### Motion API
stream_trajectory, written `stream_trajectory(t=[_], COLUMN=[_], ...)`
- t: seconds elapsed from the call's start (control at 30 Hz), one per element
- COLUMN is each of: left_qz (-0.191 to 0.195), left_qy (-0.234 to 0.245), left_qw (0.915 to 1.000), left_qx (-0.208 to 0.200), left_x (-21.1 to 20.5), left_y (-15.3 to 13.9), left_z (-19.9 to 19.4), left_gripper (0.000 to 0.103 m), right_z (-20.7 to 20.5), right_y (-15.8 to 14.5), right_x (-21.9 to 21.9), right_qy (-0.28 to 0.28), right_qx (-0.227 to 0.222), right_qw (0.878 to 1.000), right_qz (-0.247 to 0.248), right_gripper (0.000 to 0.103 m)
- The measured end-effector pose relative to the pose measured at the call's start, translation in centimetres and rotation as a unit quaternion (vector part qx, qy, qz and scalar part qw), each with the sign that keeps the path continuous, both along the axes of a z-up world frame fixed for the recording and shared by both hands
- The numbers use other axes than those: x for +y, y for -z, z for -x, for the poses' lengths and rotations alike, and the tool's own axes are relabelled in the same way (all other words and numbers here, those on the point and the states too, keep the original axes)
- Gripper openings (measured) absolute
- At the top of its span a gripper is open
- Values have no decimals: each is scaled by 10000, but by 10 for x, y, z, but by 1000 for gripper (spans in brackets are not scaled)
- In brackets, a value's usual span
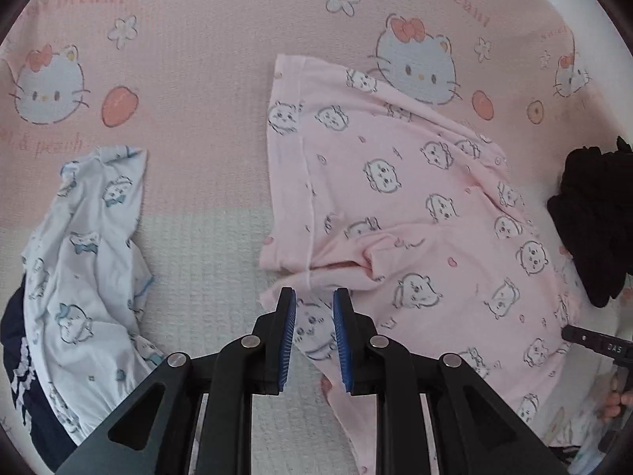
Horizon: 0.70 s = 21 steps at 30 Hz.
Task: Fold clothes
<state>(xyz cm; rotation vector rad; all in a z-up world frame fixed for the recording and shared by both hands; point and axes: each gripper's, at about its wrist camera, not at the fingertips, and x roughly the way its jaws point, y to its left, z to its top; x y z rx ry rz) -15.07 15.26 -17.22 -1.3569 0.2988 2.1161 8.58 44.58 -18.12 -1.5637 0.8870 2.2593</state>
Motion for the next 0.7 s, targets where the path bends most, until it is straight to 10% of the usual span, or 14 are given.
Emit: stream_trajectory(t=[0.23, 0.7], left_qz=[-313, 123], left_qy=[-42, -136], left_qw=[9960, 9995], left_qx=[-833, -245], left_x=[-5, -10], left_y=[8, -14], left_z=[-8, -34], left_gripper=[61, 61], right_z=[-2, -29], right_y=[-10, -38], right_x=[-8, -12], right_qy=[-272, -582], right_qx=[182, 567], right_qw=[9994, 9916], right_qz=[-114, -1009], right_gripper=[51, 62])
